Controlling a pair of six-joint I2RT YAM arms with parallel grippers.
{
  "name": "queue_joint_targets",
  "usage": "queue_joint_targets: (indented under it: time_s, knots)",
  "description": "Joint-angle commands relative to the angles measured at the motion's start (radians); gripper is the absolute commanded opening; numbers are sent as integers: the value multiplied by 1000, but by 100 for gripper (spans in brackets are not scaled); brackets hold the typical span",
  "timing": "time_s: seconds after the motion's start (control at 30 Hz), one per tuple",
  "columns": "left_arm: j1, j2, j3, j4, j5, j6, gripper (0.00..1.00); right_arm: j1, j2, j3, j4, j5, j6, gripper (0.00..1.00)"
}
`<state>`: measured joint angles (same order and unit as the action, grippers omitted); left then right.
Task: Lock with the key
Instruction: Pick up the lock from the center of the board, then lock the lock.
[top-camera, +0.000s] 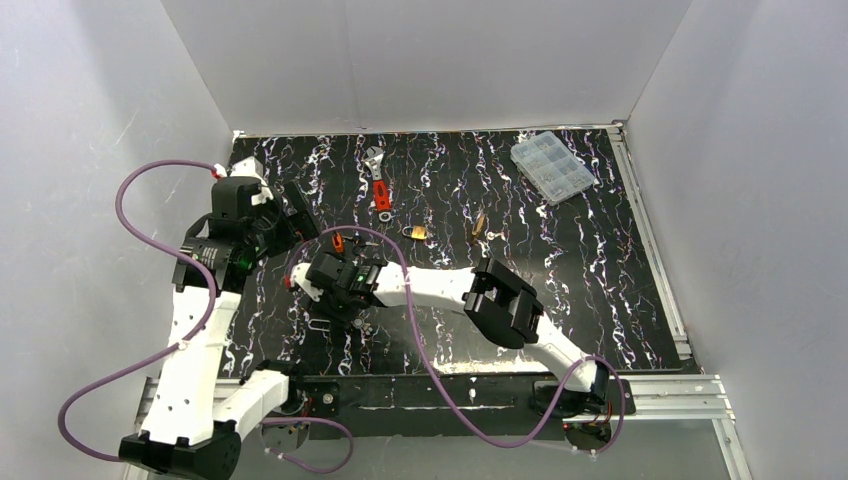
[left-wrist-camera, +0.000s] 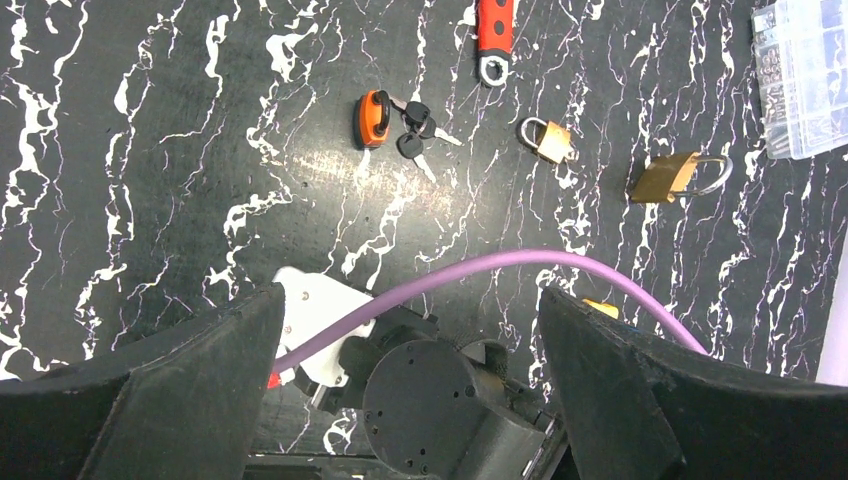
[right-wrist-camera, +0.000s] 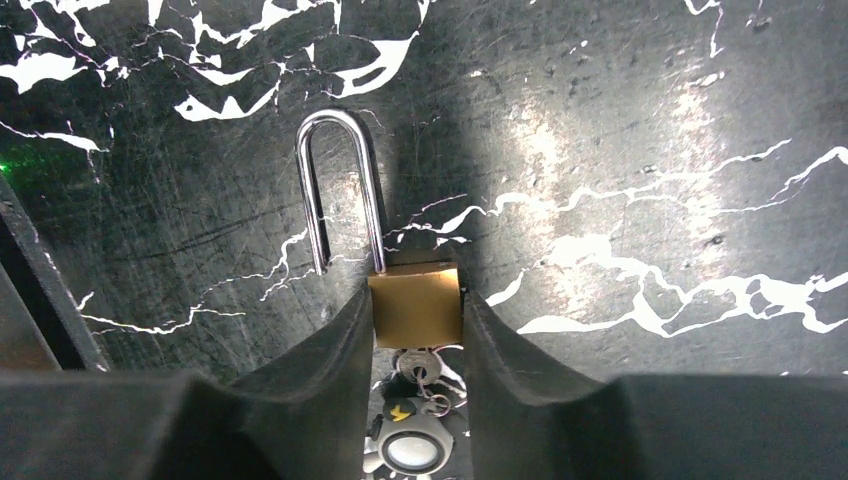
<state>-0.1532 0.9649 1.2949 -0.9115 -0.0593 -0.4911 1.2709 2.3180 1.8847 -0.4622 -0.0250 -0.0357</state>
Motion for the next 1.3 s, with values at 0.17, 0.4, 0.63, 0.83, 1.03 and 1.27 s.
queue_joint_targets:
  time_s: [0.17,0.4,0.63,0.83,1.03,1.27]
  knots:
    - [3,21,-14,32,21,-13,98,-5,-90,-130,46,72,22,1]
    - [2,54,25,39,50,-12,98,-62,-282,-267,118,33,107,1]
    - [3,118,78,114,242,40,98,-129,-528,-414,147,-3,147,1]
    - [1,176,124,173,494,79,96,-207,-730,-547,160,-47,177,1]
    - [-76,217,158,203,705,131,88,-261,-896,-618,153,-78,203,1]
    - [-151,259,180,196,845,142,72,-308,-1089,-691,142,-74,225,1]
